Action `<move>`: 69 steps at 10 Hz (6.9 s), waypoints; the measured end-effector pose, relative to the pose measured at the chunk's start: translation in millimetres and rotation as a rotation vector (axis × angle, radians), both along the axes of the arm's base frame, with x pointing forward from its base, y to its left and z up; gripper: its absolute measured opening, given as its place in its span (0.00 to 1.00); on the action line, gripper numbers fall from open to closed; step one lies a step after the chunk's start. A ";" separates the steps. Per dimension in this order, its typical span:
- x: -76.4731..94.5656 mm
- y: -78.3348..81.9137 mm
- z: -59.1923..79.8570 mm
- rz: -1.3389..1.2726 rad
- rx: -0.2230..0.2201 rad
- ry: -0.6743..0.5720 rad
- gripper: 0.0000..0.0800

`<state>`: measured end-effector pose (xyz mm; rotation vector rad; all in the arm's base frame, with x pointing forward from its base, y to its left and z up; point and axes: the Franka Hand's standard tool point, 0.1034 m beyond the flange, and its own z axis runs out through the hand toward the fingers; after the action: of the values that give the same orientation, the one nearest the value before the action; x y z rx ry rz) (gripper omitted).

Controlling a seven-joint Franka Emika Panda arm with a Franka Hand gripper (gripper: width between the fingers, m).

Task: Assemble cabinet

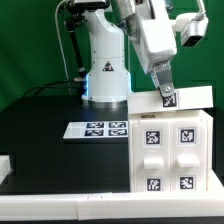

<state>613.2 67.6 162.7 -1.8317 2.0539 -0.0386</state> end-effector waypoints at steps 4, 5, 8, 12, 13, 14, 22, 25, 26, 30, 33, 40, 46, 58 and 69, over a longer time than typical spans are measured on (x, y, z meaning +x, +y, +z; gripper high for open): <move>-0.7 2.7 -0.5 -0.095 0.033 0.024 0.80; -0.6 2.8 -0.3 -0.089 0.031 0.022 0.93; 3.5 4.0 17.0 -0.050 0.030 -0.018 1.00; 5.5 3.1 22.4 0.016 0.013 -0.043 1.00; 5.5 4.3 21.8 0.119 -0.021 -0.040 1.00; 7.4 6.0 23.4 0.275 -0.075 -0.054 1.00; 10.8 12.5 26.7 1.029 -0.293 -0.181 1.00; 11.4 10.8 27.1 1.493 -0.475 -0.236 1.00; 12.6 11.1 27.3 1.639 -0.522 -0.249 1.00; 16.4 9.2 25.1 1.978 -0.601 -0.285 1.00; 17.0 5.8 23.4 2.209 -0.644 -0.320 1.00; 16.8 5.7 6.1 2.788 -0.728 -0.354 1.00; 13.4 9.8 -6.1 2.838 -0.714 -0.331 0.71; 10.7 3.4 -8.4 1.910 -0.633 -0.219 0.70; 11.0 2.1 -7.9 0.968 -0.440 -0.158 0.70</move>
Offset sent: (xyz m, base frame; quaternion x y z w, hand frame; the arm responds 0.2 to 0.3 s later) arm 0.0000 0.0000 0.0000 0.0000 0.0000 0.0650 0.9979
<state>624.2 69.7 154.8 -2.7872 0.9231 -0.3727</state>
